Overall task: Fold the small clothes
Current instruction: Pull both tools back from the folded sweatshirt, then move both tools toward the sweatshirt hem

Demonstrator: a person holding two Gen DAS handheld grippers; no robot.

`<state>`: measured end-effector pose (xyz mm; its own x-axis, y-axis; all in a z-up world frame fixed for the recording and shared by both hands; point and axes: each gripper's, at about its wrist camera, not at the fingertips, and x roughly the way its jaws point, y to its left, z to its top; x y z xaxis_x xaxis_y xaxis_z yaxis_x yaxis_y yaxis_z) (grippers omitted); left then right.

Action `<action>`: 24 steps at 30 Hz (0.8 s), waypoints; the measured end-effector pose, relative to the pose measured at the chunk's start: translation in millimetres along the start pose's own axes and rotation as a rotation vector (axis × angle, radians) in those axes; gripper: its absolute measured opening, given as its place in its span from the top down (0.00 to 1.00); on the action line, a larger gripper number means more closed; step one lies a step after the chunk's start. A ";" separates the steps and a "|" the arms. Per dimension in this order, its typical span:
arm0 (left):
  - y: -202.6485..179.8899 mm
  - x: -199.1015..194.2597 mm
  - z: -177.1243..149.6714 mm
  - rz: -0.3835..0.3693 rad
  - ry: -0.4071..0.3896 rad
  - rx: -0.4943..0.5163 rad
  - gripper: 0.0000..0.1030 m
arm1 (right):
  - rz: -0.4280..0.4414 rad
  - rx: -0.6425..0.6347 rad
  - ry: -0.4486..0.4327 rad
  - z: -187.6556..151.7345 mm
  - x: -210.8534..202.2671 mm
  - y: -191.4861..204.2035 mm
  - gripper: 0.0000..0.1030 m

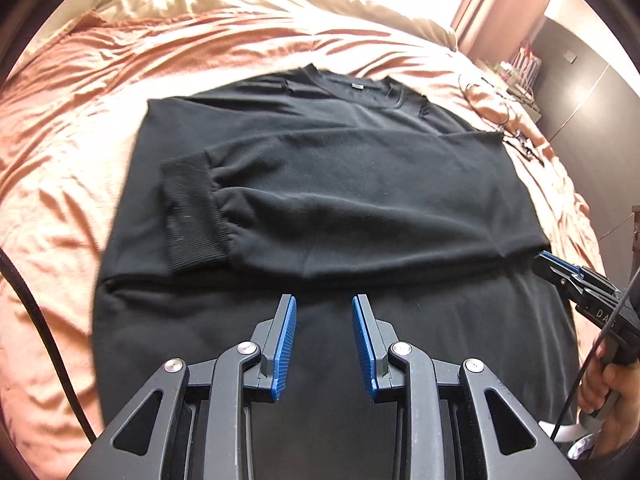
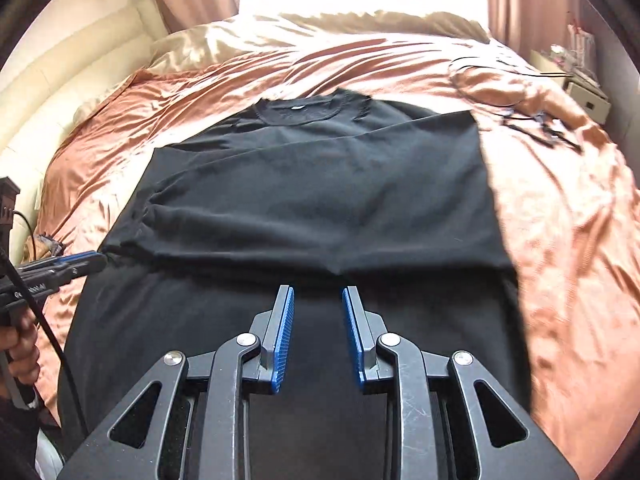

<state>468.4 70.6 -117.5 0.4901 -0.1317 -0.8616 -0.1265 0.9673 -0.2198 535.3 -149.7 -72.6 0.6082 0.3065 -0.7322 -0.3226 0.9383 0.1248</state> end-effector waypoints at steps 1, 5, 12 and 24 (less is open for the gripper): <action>1.3 -9.5 -2.2 -0.001 -0.012 0.002 0.70 | 0.001 0.015 -0.005 -1.4 -11.1 -1.6 0.78; 7.0 -43.8 -9.6 -0.017 -0.050 -0.016 0.68 | -0.050 0.007 -0.056 -13.5 -63.6 2.8 0.44; 8.5 -100.2 -32.5 -0.028 -0.119 -0.020 0.43 | -0.072 0.028 -0.106 -51.3 -141.1 1.8 0.20; 13.8 -205.7 -98.5 -0.046 -0.286 -0.051 0.03 | -0.077 0.117 -0.174 -124.3 -243.5 -11.2 0.00</action>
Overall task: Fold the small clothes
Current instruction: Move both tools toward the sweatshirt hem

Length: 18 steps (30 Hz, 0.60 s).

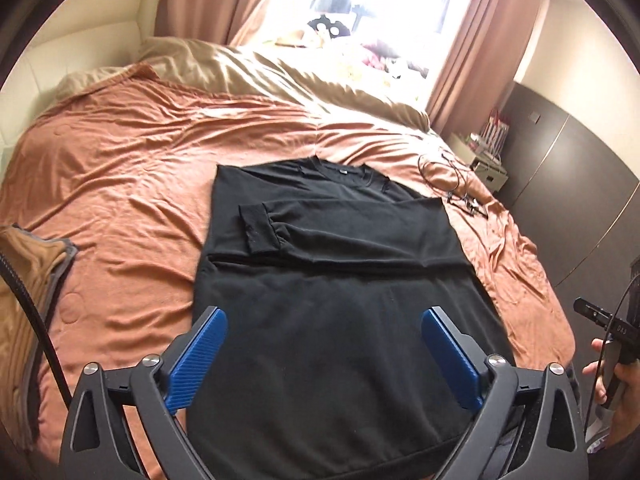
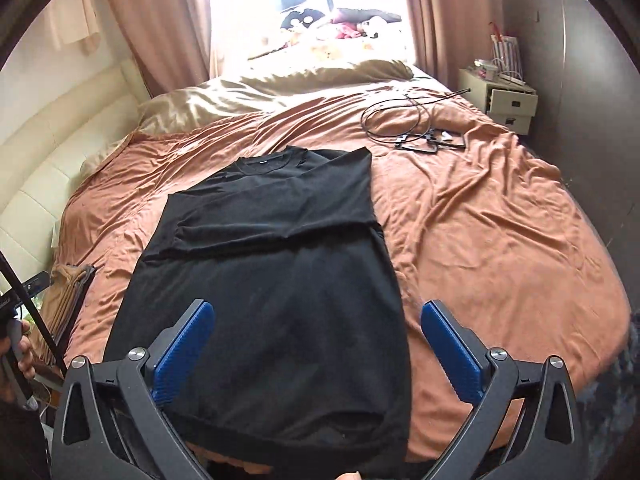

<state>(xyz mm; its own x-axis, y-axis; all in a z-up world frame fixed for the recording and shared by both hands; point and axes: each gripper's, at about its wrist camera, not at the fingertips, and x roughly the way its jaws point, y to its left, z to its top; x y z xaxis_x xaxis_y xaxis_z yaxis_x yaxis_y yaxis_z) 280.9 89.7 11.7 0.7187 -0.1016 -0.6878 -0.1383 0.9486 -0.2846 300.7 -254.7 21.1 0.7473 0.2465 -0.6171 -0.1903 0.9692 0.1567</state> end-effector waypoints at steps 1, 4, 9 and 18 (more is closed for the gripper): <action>0.6 -9.9 -3.8 0.006 -0.011 -0.002 0.03 | -0.003 0.000 -0.004 -4.8 -7.0 -1.6 0.00; 2.1 -34.3 -14.9 0.006 -0.027 0.000 0.03 | -0.009 0.005 -0.033 -23.5 -37.1 -8.1 0.00; 3.6 -72.1 -35.9 0.007 -0.055 -0.007 0.03 | -0.018 0.013 -0.086 -50.4 -74.5 -17.5 0.00; 7.9 -129.3 -75.0 0.051 -0.131 -0.006 0.03 | 0.004 0.023 -0.145 -99.6 -123.9 -34.6 0.00</action>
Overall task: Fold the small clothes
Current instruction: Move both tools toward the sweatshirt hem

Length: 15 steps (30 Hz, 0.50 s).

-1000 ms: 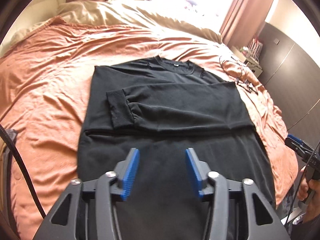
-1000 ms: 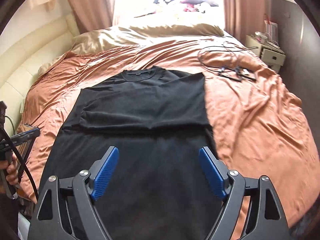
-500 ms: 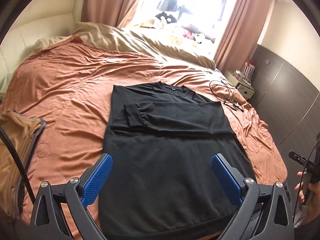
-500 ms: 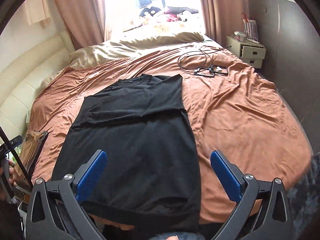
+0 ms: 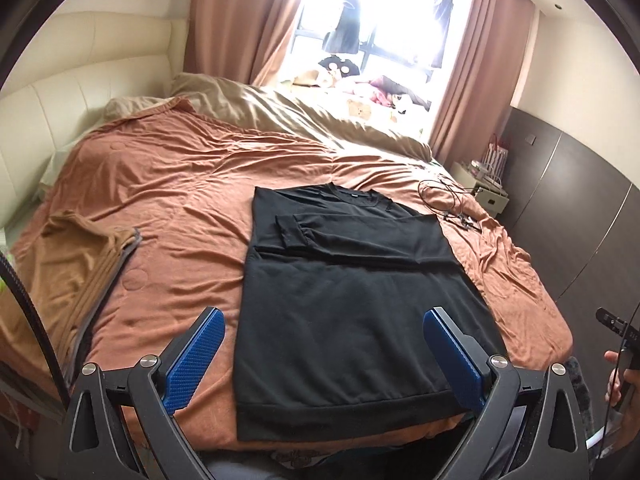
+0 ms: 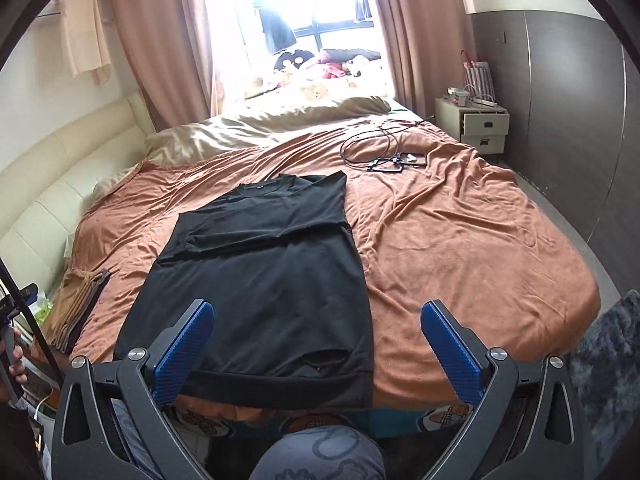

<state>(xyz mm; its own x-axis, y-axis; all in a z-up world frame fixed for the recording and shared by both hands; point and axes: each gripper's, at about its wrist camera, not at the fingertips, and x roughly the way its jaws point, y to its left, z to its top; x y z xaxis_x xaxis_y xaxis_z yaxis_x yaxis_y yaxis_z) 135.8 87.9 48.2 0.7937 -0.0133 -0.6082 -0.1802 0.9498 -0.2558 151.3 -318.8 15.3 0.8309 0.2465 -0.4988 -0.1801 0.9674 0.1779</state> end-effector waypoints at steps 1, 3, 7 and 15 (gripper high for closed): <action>2.9 -3.8 -3.6 0.005 0.000 -0.008 0.03 | 0.003 0.003 -0.001 -3.4 -3.4 -1.5 0.00; 9.7 -12.4 -12.1 0.004 0.010 -0.017 0.03 | -0.023 0.010 -0.005 -9.5 -10.2 -4.8 0.00; 19.6 -28.8 -30.6 0.033 0.002 0.015 0.03 | -0.055 0.025 -0.008 -18.8 -23.1 -9.4 0.00; 49.2 -47.7 -64.6 0.030 0.004 -0.006 0.00 | -0.067 0.002 0.015 -17.9 -22.0 -23.9 0.00</action>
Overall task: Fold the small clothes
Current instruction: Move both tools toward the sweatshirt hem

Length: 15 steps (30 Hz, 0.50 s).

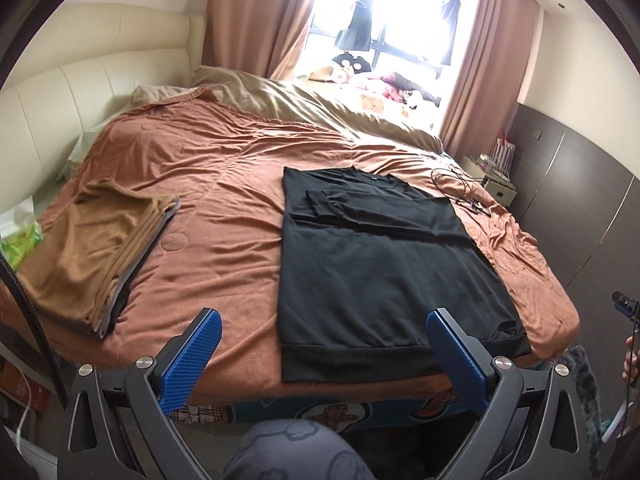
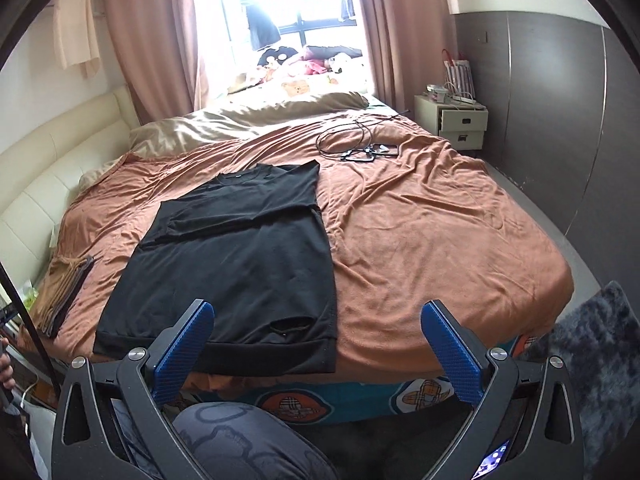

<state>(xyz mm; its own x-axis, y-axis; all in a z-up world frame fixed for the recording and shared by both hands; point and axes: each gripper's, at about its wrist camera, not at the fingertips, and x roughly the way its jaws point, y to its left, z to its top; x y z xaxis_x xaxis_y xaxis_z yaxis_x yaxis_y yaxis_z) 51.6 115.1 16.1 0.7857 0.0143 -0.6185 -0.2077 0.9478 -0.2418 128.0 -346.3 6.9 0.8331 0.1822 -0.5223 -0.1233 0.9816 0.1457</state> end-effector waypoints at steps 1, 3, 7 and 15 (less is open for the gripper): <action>3.8 0.4 -2.0 -0.001 -0.003 -0.007 0.00 | 0.017 0.023 0.006 -3.1 4.5 -5.7 0.00; 11.5 3.0 -6.3 0.014 -0.009 -0.023 0.00 | 0.037 0.050 0.020 -10.2 12.0 -13.7 0.00; 19.0 15.7 -17.0 0.013 0.016 -0.021 0.01 | 0.063 0.076 0.031 -25.4 32.2 -24.4 0.00; 19.7 41.1 -42.7 0.012 0.055 0.001 0.06 | 0.117 0.156 0.075 -52.3 78.1 -45.1 0.11</action>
<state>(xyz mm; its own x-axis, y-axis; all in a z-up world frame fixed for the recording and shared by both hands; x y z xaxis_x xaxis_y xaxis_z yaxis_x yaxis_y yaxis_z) 54.9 120.8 -46.0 0.7498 0.0084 -0.6616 -0.2168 0.9479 -0.2336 170.4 -373.4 -84.4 0.7746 0.3039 -0.5546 -0.1269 0.9338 0.3344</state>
